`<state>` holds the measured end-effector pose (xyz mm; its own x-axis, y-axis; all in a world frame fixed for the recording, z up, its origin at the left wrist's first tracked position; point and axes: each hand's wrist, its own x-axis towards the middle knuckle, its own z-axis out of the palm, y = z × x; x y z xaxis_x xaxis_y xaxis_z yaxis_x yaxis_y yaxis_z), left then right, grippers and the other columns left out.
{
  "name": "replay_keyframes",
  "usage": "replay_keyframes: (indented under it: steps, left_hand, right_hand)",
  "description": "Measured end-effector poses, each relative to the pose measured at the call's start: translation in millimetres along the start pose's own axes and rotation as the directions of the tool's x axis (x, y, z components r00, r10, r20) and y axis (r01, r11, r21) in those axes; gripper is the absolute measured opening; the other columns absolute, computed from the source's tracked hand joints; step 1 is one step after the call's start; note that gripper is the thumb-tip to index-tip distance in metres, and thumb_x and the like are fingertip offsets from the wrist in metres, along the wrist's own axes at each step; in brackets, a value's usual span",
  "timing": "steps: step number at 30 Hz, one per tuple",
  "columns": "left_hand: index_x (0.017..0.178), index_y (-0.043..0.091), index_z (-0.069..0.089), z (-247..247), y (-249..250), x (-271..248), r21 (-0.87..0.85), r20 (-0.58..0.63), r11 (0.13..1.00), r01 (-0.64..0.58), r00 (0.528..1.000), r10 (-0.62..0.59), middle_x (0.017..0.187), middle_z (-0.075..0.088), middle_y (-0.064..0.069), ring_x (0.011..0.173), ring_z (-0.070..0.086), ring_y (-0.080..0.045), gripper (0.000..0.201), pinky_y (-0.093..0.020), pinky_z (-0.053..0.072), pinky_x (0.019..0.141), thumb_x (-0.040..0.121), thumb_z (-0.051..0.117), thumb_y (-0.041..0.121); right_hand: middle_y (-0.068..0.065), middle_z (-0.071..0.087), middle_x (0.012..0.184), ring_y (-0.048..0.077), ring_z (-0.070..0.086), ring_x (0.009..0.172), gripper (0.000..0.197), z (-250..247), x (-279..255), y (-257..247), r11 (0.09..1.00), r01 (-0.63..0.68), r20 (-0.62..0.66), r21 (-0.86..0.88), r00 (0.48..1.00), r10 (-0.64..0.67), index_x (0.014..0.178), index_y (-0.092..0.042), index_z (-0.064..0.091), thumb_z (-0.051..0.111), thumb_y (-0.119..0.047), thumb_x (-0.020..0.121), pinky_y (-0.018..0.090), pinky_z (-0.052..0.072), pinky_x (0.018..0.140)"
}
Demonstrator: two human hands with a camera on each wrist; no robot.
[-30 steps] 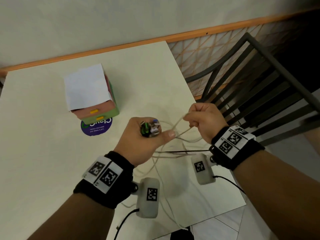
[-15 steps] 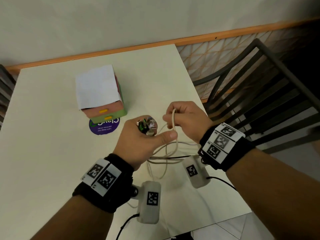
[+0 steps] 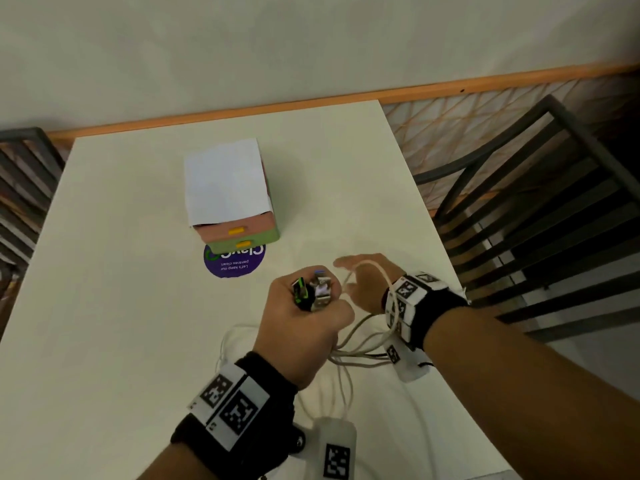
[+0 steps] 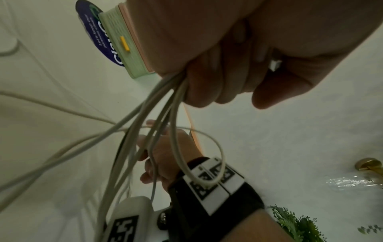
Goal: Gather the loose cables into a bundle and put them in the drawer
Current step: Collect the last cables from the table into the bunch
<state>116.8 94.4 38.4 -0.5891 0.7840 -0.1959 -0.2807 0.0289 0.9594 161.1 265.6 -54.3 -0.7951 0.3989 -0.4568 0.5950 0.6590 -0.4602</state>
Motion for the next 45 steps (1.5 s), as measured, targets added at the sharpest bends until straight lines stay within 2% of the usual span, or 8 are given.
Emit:
replay_keyframes:
  steps: [4, 7, 14, 20, 27, 34, 39, 45]
  left_hand:
    - [0.056, 0.01, 0.032, -0.7, -0.5, -0.5, -0.02, 0.008, 1.0, 0.016, 1.0, -0.016, 0.054, 0.017, -0.003, 0.043, 0.016, -0.012, 0.028, -0.023, 0.02, 0.048, 0.06, 0.051, -0.01]
    - [0.05, 0.019, 0.039, -2.1, 0.9, 1.7, -0.078, 0.009, 0.996, 0.032, 0.999, -0.032, 0.05, 0.021, 0.003, 0.039, 0.017, -0.01, 0.033, -0.02, 0.023, 0.049, 0.06, 0.05, -0.011]
    - [0.049, 0.02, 0.036, -1.3, 5.1, 3.0, -0.108, 0.0, 0.993, 0.041, 0.999, -0.041, 0.048, 0.018, 0.002, 0.041, 0.015, -0.009, 0.033, -0.022, 0.019, 0.05, 0.058, 0.047, -0.01]
    - [0.066, 0.011, 0.022, 15.6, 25.9, 10.4, -0.28, 0.003, 0.96, 0.019, 1.0, -0.019, 0.053, 0.009, -0.005, 0.033, 0.017, -0.005, 0.028, -0.02, 0.011, 0.046, 0.061, 0.039, -0.01]
    - [0.065, 0.013, 0.021, 32.2, 36.4, 13.3, -0.301, 0.045, 0.954, 0.006, 0.999, 0.008, 0.041, 0.02, 0.004, 0.031, 0.016, -0.004, 0.028, -0.017, 0.013, 0.045, 0.06, 0.036, -0.01]
    - [0.058, 0.016, 0.028, 27.0, 36.5, 9.0, -0.313, -0.018, 0.95, -0.003, 1.0, -0.002, 0.039, 0.022, 0.005, 0.032, 0.015, -0.005, 0.023, -0.017, 0.013, 0.045, 0.058, 0.035, -0.007]
    - [0.06, 0.015, 0.033, 31.6, 38.3, 8.5, -0.332, 0.054, 0.943, 0.024, 0.999, -0.006, 0.04, 0.023, 0.004, 0.031, 0.018, -0.003, 0.027, -0.015, 0.018, 0.045, 0.052, 0.045, -0.008]
    - [0.057, 0.016, 0.035, 59.7, 42.6, 13.6, -0.362, 0.183, 0.932, 0.028, 0.982, 0.041, 0.042, 0.022, 0.005, 0.034, 0.015, -0.003, 0.024, -0.014, 0.02, 0.047, 0.047, 0.054, 0.003]
  right_hand:
    - [-0.001, 0.067, 0.106, 0.022, 0.065, 0.092, 0.026, 13.5, 1.8, -1.6, 0.997, -0.021, -0.054, -0.079, 0.998, 0.016, 0.103, -0.027, 0.069, 0.07, -0.023, 0.077, 0.032, 0.054, 0.079]
    - [-0.012, 0.053, 0.083, 0.009, 0.054, 0.077, 0.029, 19.6, 1.5, 3.2, 0.999, 0.024, -0.03, -0.027, 0.999, -0.025, 0.103, -0.03, 0.07, 0.074, -0.025, 0.075, 0.027, 0.045, 0.071]
    - [-0.001, 0.074, 0.087, 0.025, 0.068, 0.081, 0.025, 13.1, -4.9, -3.1, 0.996, 0.079, -0.14, -0.035, 0.987, -0.083, 0.087, -0.023, 0.077, 0.059, -0.039, 0.08, 0.034, 0.057, 0.074]
    - [-0.001, 0.073, 0.115, 0.02, 0.064, 0.109, 0.028, -33.4, -33.4, 22.4, 0.992, 0.123, -0.239, 0.016, 0.964, -0.116, 0.115, -0.02, 0.072, 0.06, -0.033, 0.094, 0.017, 0.041, 0.088]
    - [0.0, 0.055, 0.056, 0.024, 0.058, 0.067, 0.014, -33.4, -54.4, 37.4, 0.965, 0.26, -0.431, -0.04, 0.867, -0.251, 0.077, -0.015, 0.079, 0.07, -0.024, 0.083, 0.029, 0.044, 0.058]
    - [-0.017, 0.058, 0.071, -0.002, 0.05, 0.059, 0.011, -39.5, -62.6, 29.1, 0.975, 0.195, -0.411, 0.105, 0.902, -0.136, 0.085, -0.023, 0.078, 0.07, -0.031, 0.084, 0.011, 0.035, 0.059]
    - [-0.008, 0.057, 0.066, 0.013, 0.052, 0.058, 0.01, -61.9, -68.4, 35.8, 0.825, 0.293, -0.594, 0.484, 0.802, 0.063, 0.082, -0.012, 0.068, 0.064, -0.019, 0.089, 0.03, 0.048, 0.062]
    - [-0.005, 0.054, 0.066, 0.001, 0.048, 0.058, 0.017, -104.1, -94.7, 65.3, 0.775, 0.338, -0.761, 0.533, 0.592, 0.265, 0.079, -0.018, 0.057, 0.055, -0.013, 0.095, 0.02, 0.043, 0.056]
